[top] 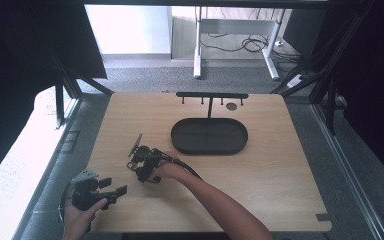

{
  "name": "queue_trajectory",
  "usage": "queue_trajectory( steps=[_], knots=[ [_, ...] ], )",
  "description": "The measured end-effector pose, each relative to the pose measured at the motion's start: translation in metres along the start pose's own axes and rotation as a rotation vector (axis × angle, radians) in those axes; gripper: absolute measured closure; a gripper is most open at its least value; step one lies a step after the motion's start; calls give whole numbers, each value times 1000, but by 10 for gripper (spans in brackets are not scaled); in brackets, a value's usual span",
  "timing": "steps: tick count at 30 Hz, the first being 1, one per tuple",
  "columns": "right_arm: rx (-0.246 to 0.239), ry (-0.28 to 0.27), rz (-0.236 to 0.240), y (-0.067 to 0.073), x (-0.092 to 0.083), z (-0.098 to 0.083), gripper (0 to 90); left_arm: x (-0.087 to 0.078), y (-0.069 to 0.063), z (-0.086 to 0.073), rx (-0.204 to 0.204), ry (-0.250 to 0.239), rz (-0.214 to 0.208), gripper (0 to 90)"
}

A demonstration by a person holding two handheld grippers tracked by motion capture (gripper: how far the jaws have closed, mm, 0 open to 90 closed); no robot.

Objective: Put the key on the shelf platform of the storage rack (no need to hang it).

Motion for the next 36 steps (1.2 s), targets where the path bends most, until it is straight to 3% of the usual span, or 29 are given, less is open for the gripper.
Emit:
queue_trajectory(
  steps=[11, 16, 28, 34, 36],
  knots=[
    [8, 13, -17, 2, 7, 2, 413, 0, 1, 0, -2, -2, 4, 227],
    [0, 19, -54, 3, 7, 2, 480, 0, 0, 0, -1, 2, 1, 227],
    [-21, 29, -40, 1, 6, 2, 490, 2, 1, -1, -1, 6, 5, 227],
    [-14, -5, -8, -3, -2, 0, 492, 1, 2, -1, -5, 3, 6, 227],
    [-20, -25, -17, -4, -8, -1, 492, 0, 1, -1, -4, 3, 5, 227]
  ],
)
Point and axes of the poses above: each handheld gripper's, and its own axes: x roughly forward along the jaws, z roughly out of its top, y roughly to its left, the point moved 1 cm from there along x, roughly forward along the jaws, and after that the axes turned 10 degrees about y, right-handed, at the moved point
